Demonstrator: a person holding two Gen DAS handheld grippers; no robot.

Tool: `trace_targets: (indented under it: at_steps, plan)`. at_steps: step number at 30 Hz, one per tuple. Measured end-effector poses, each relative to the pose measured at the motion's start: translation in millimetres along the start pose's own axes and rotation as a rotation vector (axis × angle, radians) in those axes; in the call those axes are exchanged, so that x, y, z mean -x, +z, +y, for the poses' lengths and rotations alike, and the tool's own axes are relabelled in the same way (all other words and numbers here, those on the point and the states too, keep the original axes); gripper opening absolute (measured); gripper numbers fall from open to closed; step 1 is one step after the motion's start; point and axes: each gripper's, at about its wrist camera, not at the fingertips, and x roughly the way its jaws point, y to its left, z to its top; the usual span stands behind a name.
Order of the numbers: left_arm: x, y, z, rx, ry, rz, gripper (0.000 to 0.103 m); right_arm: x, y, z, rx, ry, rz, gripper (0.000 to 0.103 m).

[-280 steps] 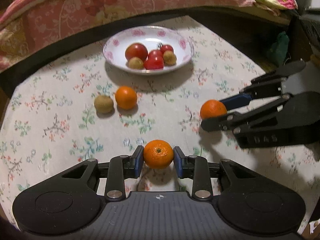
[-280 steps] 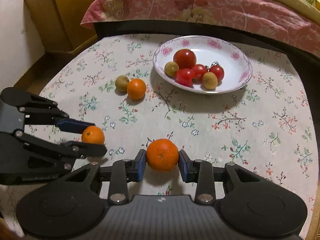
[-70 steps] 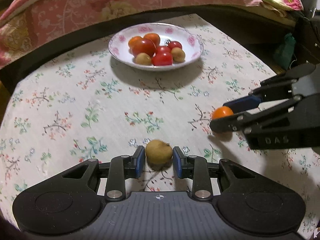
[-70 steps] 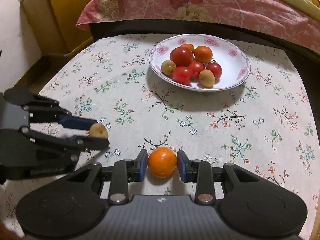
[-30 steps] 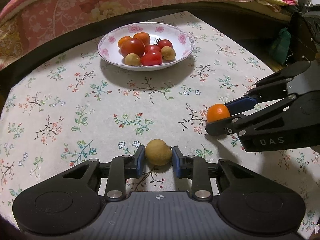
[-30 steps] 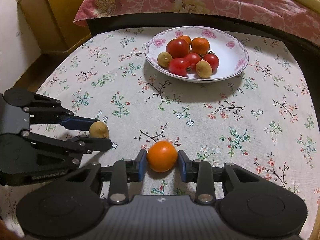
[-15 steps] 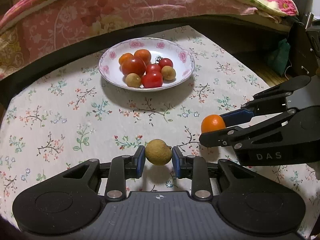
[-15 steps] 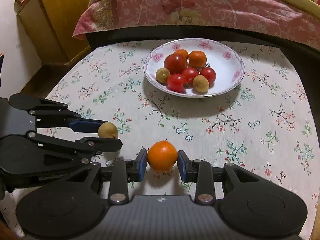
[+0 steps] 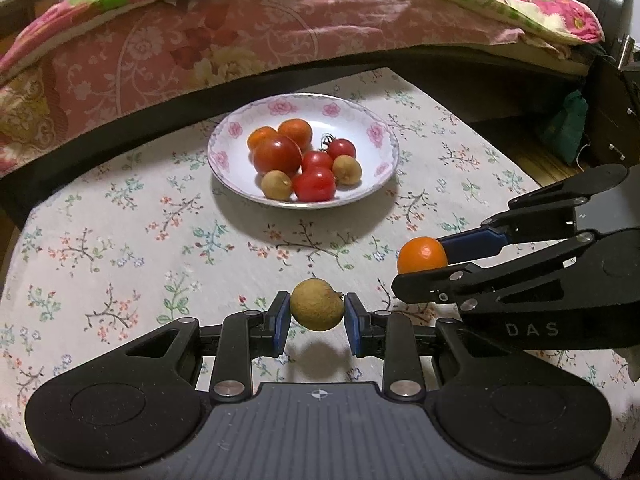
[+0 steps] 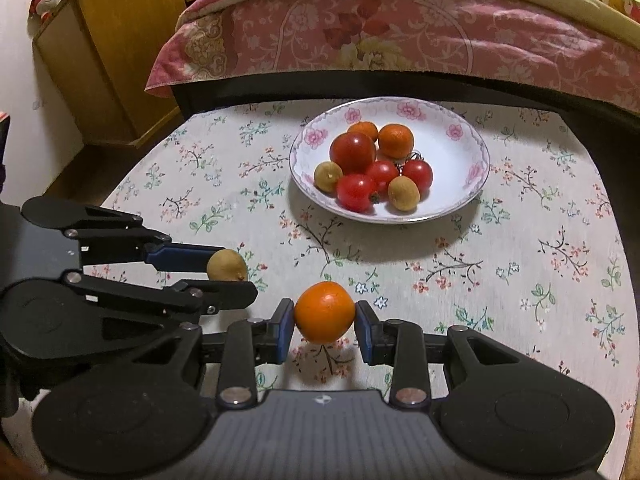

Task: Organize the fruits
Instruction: 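Lift the kiwi and orange and carry them toward the white plate, then lower the kiwi and orange into the white plate and open both tools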

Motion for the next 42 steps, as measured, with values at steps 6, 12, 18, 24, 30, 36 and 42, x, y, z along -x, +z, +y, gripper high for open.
trace_targets:
  at_steps: [6,12,18,24,30,36,42]
  plan:
    - [-1,8,1,-0.002,0.011,-0.014,0.035,0,6,-3,-0.014,-0.011,-0.015,0.032]
    - [-2,19,3,0.003,0.016,-0.03,0.035,1,13,-7,-0.027,-0.023,-0.035,0.032]
    - [-3,26,4,0.0,0.022,-0.036,0.035,0,17,-10,-0.038,-0.03,-0.045,0.032]
    - [-4,34,5,-0.005,0.03,-0.045,0.035,-1,23,-12,-0.041,-0.039,-0.054,0.032]
    - [-8,53,7,0.002,0.039,-0.079,0.035,-1,36,-22,-0.074,-0.043,-0.08,0.032]
    - [-20,77,10,0.001,0.054,-0.106,0.035,-6,58,-36,-0.083,-0.059,-0.113,0.032]
    - [-37,91,17,0.002,0.079,-0.106,0.035,-22,72,-51,-0.107,-0.06,-0.128,0.032]
